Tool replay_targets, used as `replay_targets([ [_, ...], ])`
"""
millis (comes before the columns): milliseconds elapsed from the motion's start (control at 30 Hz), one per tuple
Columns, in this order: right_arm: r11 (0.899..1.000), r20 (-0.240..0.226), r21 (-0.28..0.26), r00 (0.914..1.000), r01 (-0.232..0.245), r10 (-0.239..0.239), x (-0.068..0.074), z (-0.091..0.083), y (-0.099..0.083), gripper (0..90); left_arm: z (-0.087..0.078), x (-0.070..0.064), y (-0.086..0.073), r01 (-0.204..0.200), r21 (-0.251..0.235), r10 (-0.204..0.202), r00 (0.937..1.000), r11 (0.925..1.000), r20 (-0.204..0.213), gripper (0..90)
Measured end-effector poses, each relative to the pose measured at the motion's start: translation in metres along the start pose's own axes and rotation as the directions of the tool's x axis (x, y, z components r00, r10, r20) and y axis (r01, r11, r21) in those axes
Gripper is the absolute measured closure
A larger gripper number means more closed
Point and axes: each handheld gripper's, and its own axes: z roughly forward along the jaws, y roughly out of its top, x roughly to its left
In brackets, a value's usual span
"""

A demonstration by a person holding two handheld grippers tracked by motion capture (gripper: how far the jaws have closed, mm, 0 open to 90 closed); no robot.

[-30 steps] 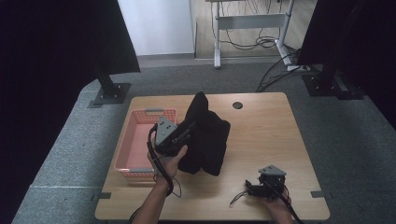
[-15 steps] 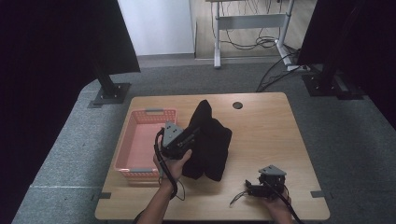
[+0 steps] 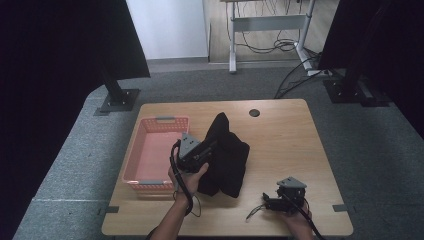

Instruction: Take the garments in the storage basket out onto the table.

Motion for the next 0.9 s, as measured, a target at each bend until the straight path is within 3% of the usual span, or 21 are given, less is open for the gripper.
replay_targets([
  [900,1.000,-0.001,0.000,1.0000,0.002,-0.002,0.000,0.000,0.000,4.0,0.016,-0.012,-0.037,0.027,0.062,-0.027,0.9996,0.9977,0.007,74.5],
])
